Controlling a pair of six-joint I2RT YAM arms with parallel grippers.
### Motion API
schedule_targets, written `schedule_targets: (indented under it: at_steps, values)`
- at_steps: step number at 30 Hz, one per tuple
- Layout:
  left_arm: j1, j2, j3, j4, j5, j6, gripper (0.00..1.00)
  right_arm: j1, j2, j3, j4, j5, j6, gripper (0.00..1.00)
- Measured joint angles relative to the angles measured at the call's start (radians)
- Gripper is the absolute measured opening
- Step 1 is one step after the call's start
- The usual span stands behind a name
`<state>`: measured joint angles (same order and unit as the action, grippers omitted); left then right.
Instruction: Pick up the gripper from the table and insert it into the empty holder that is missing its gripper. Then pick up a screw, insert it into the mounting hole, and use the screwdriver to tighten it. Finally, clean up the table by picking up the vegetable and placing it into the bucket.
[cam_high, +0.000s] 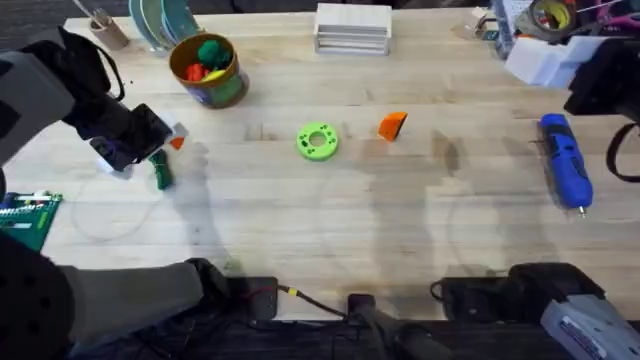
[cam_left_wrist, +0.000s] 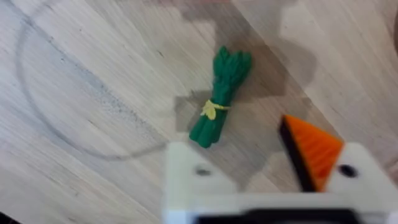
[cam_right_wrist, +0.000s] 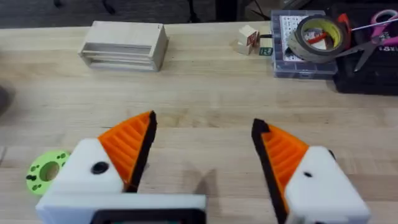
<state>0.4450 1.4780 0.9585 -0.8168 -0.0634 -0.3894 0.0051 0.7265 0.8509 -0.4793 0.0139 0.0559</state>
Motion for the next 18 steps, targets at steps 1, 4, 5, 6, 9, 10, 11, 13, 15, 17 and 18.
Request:
schedule_targets:
  at_steps: [1, 4, 5, 6, 9, 10, 11, 13, 15, 17, 18]
  values:
    - [0.000, 0.000, 0.000, -0.004, 0.011, 0.001, 0.464, 0.000, 0.000, 0.000, 0.000, 0.000, 0.000, 0.992]
    - [-0.001, -0.012, 0.000, -0.026, 0.040, 0.020, 0.037, 0.000, 0.000, 0.000, 0.000, 0.000, 0.000, 0.992]
    - [-0.002, -0.023, 0.000, -0.038, 0.046, 0.022, 0.011, 0.000, 0.000, 0.000, 0.000, 0.000, 0.000, 0.992]
    - [-0.004, -0.040, 0.001, -0.056, 0.053, 0.028, 0.013, 0.000, 0.000, 0.000, 0.000, 0.000, 0.000, 0.992]
    - [-0.013, -0.102, 0.012, -0.100, 0.080, 0.042, 0.126, 0.000, 0.000, 0.000, 0.000, 0.000, 0.000, 0.991]
    - [-0.019, -0.128, 0.019, -0.109, 0.090, 0.050, 0.175, 0.000, 0.000, 0.000, -0.001, 0.000, 0.000, 0.991]
    - [-0.026, -0.155, 0.028, -0.113, 0.102, 0.064, 0.268, 0.000, 0.000, 0.000, -0.004, 0.000, 0.000, 0.991]
    - [-0.046, -0.213, 0.048, -0.120, 0.127, 0.082, 0.567, 0.000, 0.000, 0.000, -0.016, 0.000, 0.000, 0.992]
    - [-0.072, -0.269, 0.069, -0.123, 0.148, 0.097, 0.861, 0.000, 0.000, 0.000, -0.027, 0.000, 0.000, 0.992]
    - [-0.107, -0.332, 0.091, -0.122, 0.164, 0.104, 0.986, 0.000, 0.000, 0.000, -0.029, 0.000, 0.000, 0.992]
    - [-0.124, -0.362, 0.099, -0.123, 0.171, 0.108, 0.991, 0.000, 0.000, 0.000, -0.030, 0.000, 0.000, 0.992]
